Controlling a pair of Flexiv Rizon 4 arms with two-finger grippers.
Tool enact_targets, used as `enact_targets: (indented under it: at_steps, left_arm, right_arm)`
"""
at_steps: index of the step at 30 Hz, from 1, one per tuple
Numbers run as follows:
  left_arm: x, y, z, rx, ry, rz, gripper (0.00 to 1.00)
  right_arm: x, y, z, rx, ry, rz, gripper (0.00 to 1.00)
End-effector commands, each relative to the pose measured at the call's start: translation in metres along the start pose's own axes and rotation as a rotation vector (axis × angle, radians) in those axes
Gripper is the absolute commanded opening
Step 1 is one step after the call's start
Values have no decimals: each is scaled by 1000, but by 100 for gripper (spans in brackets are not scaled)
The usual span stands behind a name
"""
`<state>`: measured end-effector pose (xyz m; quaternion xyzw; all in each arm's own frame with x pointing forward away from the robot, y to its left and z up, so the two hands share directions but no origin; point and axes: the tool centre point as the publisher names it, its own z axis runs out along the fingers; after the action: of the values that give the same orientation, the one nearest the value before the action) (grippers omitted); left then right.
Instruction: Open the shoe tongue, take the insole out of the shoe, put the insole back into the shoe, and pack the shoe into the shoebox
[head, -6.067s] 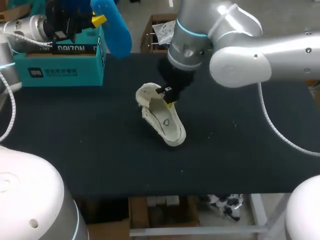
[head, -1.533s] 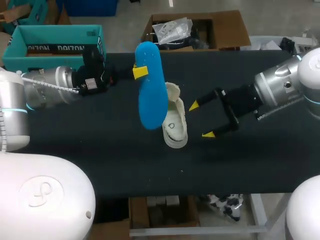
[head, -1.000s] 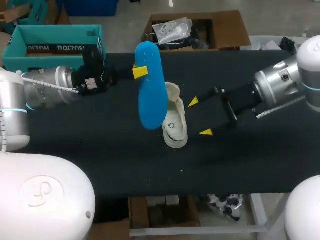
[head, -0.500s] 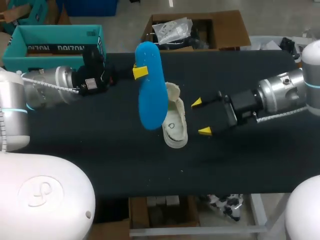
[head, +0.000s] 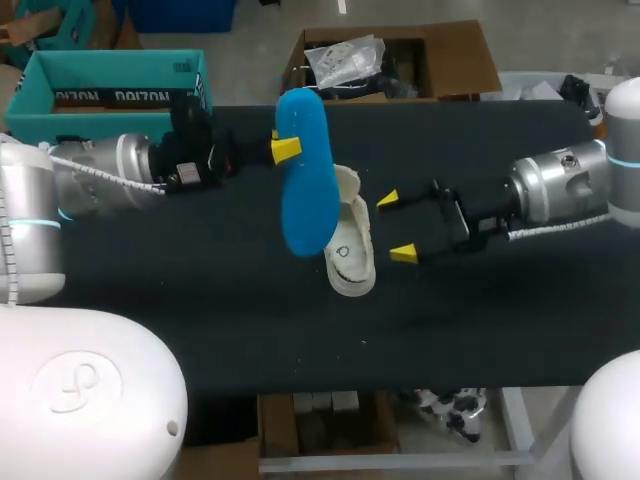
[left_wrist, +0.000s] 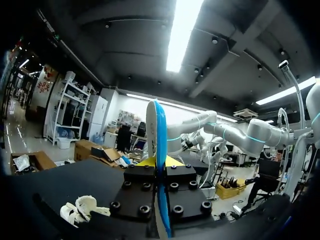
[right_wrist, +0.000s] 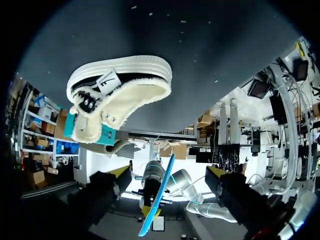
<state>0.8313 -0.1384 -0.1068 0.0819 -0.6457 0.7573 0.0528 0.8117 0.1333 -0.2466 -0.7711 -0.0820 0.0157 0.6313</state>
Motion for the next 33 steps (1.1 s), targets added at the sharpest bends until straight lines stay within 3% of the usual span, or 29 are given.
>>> enact_targets:
  at_steps: [1,7,12,13,15,31,32,33]
  left_arm:
    - [-10,23,22,38,8,60,0]
    - [-3,35,36,74,62,126,0]
    - [1,44,42,74,99,164,0]
    - [2,45,43,72,104,161,0]
    - [2,47,43,73,106,166,0]
    - [10,59,48,82,133,216,0]
    - [10,60,48,82,134,218,0]
    - [11,61,48,82,134,218,0]
  right_arm:
    - [9,9,11,41,-16,35,100]
    - [7,7,19,65,-11,63,99]
    - [5,5,23,77,-1,78,65]
    - [5,5,23,77,2,82,51]
    - [4,5,22,83,6,84,42]
    - [1,7,20,121,12,73,35]
    - [1,7,20,122,12,72,31]
    - [1,6,19,122,12,71,21]
